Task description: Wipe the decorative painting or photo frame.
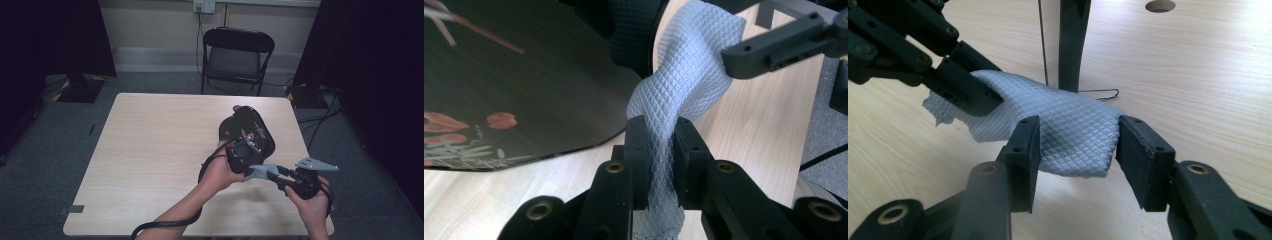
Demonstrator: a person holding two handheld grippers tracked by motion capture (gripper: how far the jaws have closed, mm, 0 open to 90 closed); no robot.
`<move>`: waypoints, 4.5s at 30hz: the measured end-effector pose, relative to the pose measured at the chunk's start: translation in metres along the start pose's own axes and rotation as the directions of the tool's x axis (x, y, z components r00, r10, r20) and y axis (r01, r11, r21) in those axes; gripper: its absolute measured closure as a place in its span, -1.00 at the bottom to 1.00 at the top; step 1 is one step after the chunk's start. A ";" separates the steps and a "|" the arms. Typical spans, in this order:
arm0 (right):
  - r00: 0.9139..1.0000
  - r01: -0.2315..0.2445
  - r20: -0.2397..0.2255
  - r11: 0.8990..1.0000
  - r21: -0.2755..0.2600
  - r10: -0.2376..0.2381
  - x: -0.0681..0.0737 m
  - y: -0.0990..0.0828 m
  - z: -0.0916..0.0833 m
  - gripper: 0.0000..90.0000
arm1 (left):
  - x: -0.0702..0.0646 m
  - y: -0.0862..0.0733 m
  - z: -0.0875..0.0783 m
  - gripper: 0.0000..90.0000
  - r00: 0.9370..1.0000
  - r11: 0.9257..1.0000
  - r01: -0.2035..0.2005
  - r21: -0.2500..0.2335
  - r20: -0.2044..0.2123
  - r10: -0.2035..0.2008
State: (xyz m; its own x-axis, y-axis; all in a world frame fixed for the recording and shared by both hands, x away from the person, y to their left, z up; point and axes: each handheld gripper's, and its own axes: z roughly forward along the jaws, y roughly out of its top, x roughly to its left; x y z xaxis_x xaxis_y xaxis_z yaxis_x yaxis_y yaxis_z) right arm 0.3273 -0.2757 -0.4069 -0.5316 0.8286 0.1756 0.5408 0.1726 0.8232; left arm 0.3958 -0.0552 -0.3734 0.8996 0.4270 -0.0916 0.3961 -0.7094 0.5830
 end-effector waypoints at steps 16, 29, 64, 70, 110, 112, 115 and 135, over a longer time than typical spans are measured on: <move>0.999 -0.025 0.039 1.000 0.000 0.025 -0.013 -0.021 -0.024 0.13 | -0.002 0.019 -0.010 0.76 1.000 1.000 0.010 -0.020 -0.014 -0.011; 1.000 -0.013 0.025 0.999 0.039 0.012 -0.009 -0.028 -0.002 0.11 | -0.003 0.039 -0.044 0.76 1.000 0.997 -0.002 -0.073 -0.021 0.001; 0.998 0.068 -0.021 0.997 0.027 -0.067 0.006 -0.008 0.058 0.25 | 0.021 0.049 -0.109 0.75 0.981 0.977 0.122 -0.175 -0.130 -0.145; 0.997 0.072 -0.033 0.997 0.033 -0.070 0.005 -0.008 0.060 0.29 | 0.024 0.050 -0.110 0.75 0.979 0.975 0.140 -0.172 -0.127 -0.163; 0.995 0.065 -0.074 0.995 0.074 -0.059 0.002 -0.011 0.060 0.76 | 0.060 0.051 -0.125 0.76 0.938 0.968 0.199 -0.152 -0.257 -0.234; 0.996 0.063 -0.072 0.995 0.074 -0.058 0.002 -0.011 0.059 0.76 | 0.062 0.050 -0.124 0.76 0.936 0.967 0.206 -0.148 -0.258 -0.239; 0.996 0.062 -0.075 0.995 0.075 -0.057 0.001 -0.011 0.059 0.76 | 0.063 0.049 -0.123 0.76 0.932 0.967 0.212 -0.142 -0.268 -0.244; 0.997 0.053 -0.060 0.996 0.069 -0.049 -0.004 -0.013 0.057 0.76 | 0.077 0.034 -0.109 0.76 0.916 0.964 0.248 -0.099 -0.299 -0.267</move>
State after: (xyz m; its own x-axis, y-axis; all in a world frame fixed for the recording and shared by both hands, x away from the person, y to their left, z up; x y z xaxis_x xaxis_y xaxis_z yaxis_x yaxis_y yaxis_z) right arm 0.3596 -0.2512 -0.4490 -0.5952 0.7860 0.1673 0.5556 0.2521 0.7923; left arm 0.4583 0.0143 -0.2723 0.6636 0.7481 0.0021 0.5868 -0.5223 0.6188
